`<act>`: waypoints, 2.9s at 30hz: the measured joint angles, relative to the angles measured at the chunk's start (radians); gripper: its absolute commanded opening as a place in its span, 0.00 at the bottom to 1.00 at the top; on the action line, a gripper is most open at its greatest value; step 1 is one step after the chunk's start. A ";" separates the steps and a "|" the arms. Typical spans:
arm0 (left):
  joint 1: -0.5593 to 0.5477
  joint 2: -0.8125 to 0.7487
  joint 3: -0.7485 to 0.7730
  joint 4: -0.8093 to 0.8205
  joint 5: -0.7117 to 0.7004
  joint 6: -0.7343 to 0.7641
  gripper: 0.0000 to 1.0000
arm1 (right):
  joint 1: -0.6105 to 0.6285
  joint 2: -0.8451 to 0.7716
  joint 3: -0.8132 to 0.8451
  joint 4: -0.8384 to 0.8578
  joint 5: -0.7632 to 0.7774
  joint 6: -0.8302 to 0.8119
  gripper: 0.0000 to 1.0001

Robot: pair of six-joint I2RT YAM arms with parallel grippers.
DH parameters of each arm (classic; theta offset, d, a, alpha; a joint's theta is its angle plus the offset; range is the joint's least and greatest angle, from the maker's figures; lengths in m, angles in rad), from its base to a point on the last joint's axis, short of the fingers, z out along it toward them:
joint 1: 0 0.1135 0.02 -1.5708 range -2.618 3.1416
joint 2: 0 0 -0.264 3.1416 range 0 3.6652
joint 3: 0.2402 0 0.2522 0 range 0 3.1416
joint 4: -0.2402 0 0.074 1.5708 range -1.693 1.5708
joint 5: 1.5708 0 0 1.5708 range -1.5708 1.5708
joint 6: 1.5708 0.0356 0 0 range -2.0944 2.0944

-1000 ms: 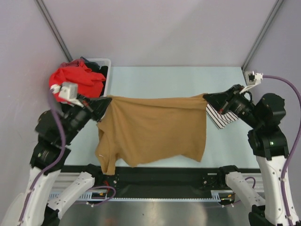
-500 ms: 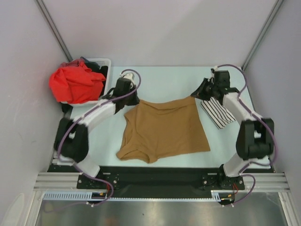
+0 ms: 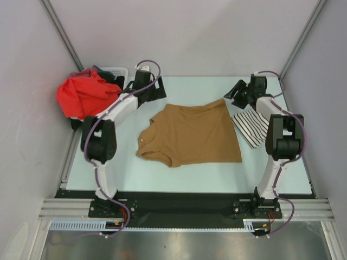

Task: Fold and stack the tank tops
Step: Flatten the tank top out

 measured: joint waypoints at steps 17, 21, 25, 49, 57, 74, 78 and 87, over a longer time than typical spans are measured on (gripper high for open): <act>-0.130 -0.565 -0.788 -0.053 -0.120 -0.037 0.89 | 0.061 -0.666 -0.704 -0.151 0.209 -0.031 0.57; -0.127 -0.588 -0.847 -0.026 -0.120 -0.059 0.90 | 0.049 -0.739 -0.813 -0.183 0.238 -0.004 0.58; -0.127 -0.653 -0.920 -0.005 -0.140 -0.089 0.91 | 0.054 -0.821 -0.895 -0.220 0.261 0.048 0.56; -0.082 -0.946 -1.277 0.120 -0.135 -0.219 0.47 | 0.070 -0.843 -1.003 -0.276 0.387 0.263 0.03; -0.082 -0.977 -1.286 0.108 -0.139 -0.243 0.00 | 0.065 -0.916 -1.027 -0.314 0.387 0.283 0.00; -0.055 -1.356 -1.328 -0.139 -0.251 -0.373 0.89 | 0.084 -1.069 -1.105 -0.360 0.362 0.322 0.10; -0.282 -1.278 -1.237 -0.151 -0.286 -0.365 0.84 | 0.089 -1.072 -1.105 -0.364 0.363 0.317 0.06; -0.633 -0.945 -1.119 -0.013 -0.299 -0.457 0.79 | 0.098 -1.073 -1.105 -0.370 0.366 0.310 0.02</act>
